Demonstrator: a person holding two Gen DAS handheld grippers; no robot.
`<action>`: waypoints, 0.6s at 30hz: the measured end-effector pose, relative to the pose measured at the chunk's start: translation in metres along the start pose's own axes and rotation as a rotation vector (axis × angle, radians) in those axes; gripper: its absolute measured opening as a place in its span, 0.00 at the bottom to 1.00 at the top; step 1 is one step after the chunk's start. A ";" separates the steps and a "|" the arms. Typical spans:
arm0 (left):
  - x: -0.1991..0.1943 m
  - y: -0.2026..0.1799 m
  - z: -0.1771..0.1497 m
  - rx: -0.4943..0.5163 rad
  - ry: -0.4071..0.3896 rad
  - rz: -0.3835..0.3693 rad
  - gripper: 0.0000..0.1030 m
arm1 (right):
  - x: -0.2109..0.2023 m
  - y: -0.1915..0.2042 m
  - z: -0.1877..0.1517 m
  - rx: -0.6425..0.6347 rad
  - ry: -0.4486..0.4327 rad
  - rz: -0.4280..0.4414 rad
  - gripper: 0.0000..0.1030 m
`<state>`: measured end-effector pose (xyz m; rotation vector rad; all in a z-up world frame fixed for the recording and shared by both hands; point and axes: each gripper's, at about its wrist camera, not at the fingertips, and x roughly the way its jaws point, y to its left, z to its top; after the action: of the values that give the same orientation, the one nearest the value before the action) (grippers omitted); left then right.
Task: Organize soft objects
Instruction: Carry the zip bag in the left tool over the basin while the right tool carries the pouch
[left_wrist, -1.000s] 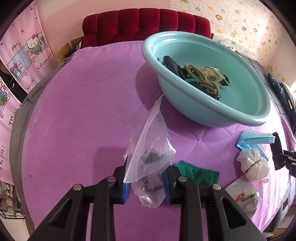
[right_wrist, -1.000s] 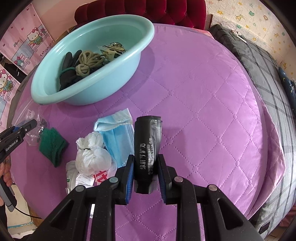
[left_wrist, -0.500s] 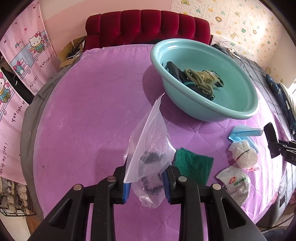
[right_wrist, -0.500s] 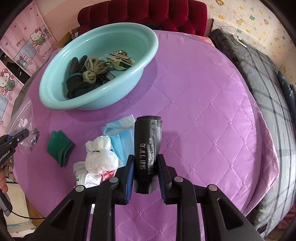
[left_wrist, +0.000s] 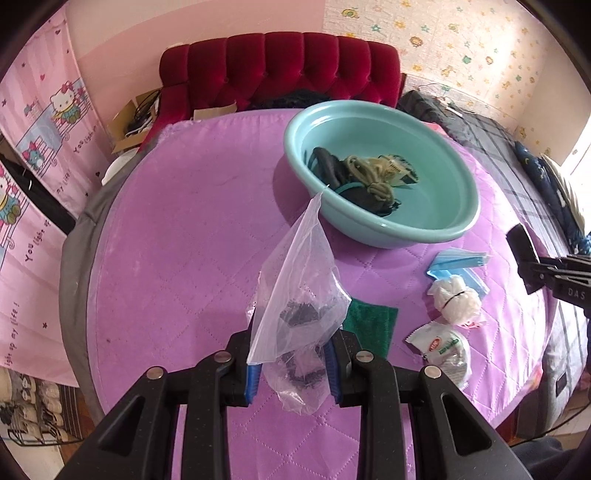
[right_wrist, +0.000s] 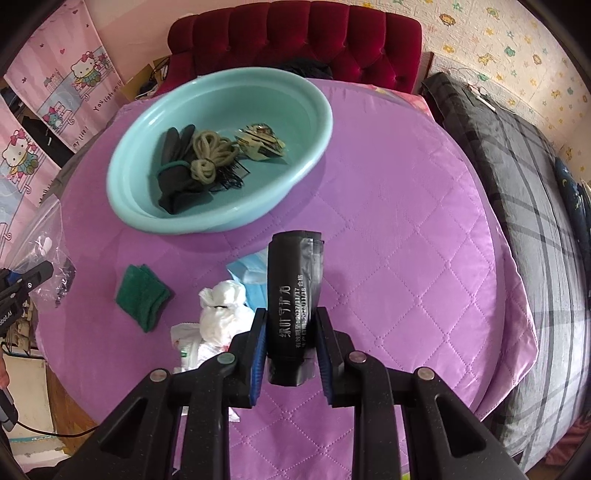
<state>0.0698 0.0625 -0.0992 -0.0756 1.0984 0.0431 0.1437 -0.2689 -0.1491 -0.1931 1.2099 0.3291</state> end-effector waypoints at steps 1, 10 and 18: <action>-0.002 -0.001 0.001 0.002 -0.003 -0.003 0.30 | -0.002 0.001 0.001 -0.002 -0.001 0.003 0.25; -0.020 -0.018 0.021 0.039 -0.037 -0.044 0.30 | -0.022 0.012 0.019 -0.039 -0.035 0.010 0.25; -0.031 -0.044 0.052 0.096 -0.078 -0.101 0.30 | -0.039 0.023 0.044 -0.074 -0.087 0.034 0.25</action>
<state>0.1046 0.0229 -0.0461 -0.0433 1.0160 -0.0967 0.1618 -0.2388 -0.0964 -0.2197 1.1171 0.4085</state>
